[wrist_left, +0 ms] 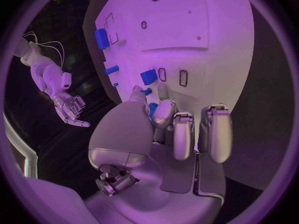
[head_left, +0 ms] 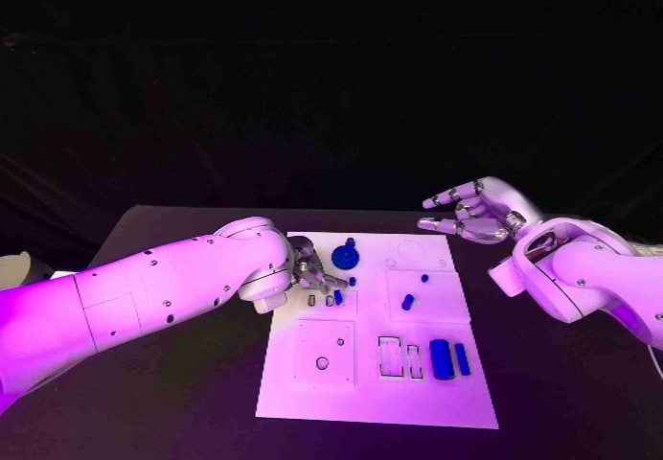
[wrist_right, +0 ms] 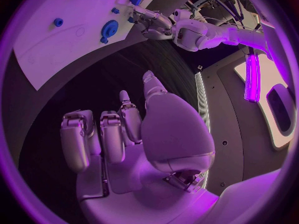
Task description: Assemble the parts on the task board
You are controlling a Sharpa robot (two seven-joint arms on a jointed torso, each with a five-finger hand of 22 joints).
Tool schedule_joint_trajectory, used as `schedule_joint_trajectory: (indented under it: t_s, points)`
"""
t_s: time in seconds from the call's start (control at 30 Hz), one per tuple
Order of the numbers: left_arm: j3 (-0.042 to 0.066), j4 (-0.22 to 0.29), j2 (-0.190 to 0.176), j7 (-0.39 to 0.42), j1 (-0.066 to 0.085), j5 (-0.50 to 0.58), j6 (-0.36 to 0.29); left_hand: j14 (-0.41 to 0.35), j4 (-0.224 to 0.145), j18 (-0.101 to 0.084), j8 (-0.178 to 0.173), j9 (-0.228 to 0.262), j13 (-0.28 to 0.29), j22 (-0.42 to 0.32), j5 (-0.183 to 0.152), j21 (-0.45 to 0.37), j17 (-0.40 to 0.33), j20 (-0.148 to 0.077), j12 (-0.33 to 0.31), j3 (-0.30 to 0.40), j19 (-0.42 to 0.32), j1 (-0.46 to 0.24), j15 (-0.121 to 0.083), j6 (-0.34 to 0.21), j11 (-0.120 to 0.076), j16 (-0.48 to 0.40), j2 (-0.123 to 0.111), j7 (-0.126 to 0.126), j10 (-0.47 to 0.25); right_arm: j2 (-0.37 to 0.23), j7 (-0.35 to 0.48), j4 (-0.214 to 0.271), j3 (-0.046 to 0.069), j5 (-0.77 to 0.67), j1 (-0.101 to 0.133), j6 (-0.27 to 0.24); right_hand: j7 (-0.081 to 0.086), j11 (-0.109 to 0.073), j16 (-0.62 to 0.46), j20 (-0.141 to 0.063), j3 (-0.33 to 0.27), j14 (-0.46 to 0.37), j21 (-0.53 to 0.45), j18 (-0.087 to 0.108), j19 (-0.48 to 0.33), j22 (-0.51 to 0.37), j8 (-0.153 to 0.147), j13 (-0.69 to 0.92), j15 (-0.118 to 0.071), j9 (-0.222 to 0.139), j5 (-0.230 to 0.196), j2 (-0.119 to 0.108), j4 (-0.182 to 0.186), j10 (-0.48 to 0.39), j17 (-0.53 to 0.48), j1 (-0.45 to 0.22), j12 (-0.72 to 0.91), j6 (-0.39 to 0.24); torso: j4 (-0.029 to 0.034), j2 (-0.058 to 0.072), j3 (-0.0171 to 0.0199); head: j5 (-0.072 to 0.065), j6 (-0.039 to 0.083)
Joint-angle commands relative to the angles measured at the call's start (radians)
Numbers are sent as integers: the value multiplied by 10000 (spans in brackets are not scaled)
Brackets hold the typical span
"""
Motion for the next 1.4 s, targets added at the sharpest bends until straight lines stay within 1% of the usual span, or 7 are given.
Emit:
schedule_joint_trajectory:
  t_s: [0.03,0.4,0.63,0.83,1.03,1.27,1.4]
  points:
    - [4,-95,111,-74,16,-155,465,1055,-21,-136,64,52,21,1392,-6,68,2631,-69,36,-70,563,16,-86,-82,-66,30,78,16,22,15,-97,-8,1,-181,1,149,-8,-17,62,-15,-47,1026,-39,68,767,2094,6,1127,-32,6,68,98,4,-49,2635,13,-40,72,-6,-3,-1,-1,-26]
    - [3,-269,322,-95,17,-157,710,1055,-35,-151,160,195,77,1470,-3,107,2631,-75,90,-97,590,85,-95,-115,-78,30,130,1,43,99,-112,-78,0,-193,-1,210,-8,-18,62,-16,-68,1026,-44,69,763,2086,4,1125,-32,5,94,99,6,-49,2635,15,-40,70,22,-3,5,-21,-71]
    - [1,-383,437,-101,15,-158,808,1055,-46,-155,212,279,117,1491,-2,117,2631,-79,128,-110,596,142,-100,-135,-85,30,150,-9,61,146,-114,-113,-2,-194,-3,245,-8,-18,62,-16,-68,1026,-44,69,763,2086,4,1125,-32,5,94,99,6,-49,2635,15,-40,70,2,0,-3,-2,-84]
    - [0,-409,466,-103,14,-158,911,1055,-74,-162,285,412,165,1530,2,136,2631,-88,176,-100,608,293,-110,-181,-97,30,187,-20,82,167,-124,-133,-3,-194,-4,271,-8,-18,62,-16,-68,1026,-44,69,763,2086,4,1125,-32,5,94,99,6,-49,2635,15,-40,70,12,-8,3,-12,-103]
    - [0,-407,480,-103,13,-158,1064,1055,-88,-162,321,483,188,1535,2,138,2631,-92,199,-93,608,381,-114,-204,-102,30,186,-26,93,188,-138,-144,-5,-194,-5,302,-9,-18,57,-18,-89,1024,-49,72,758,2077,4,1124,-33,6,118,105,13,-48,2625,13,-39,73,17,-4,-3,-21,-128]
    - [0,-396,512,-100,13,-158,1193,1055,-98,-166,349,533,207,1553,2,147,2631,-95,218,-90,613,441,-117,-213,-107,30,178,-30,102,212,-146,-160,-7,-195,-8,330,-9,-18,57,-18,-89,1024,-49,72,758,2077,4,1124,-33,6,118,105,13,-48,2625,13,-39,73,3,-7,11,-4,-144]
    - [0,-399,517,-98,13,-158,1216,1055,-101,-165,368,565,220,1550,3,145,2631,-97,231,-82,611,479,-119,-214,-110,30,188,-35,110,235,-144,-180,-9,-195,-13,339,-11,-19,58,-19,-99,1024,-51,72,757,2076,6,1134,-34,7,131,115,17,-38,2628,13,-19,80,12,0,11,-10,-153]
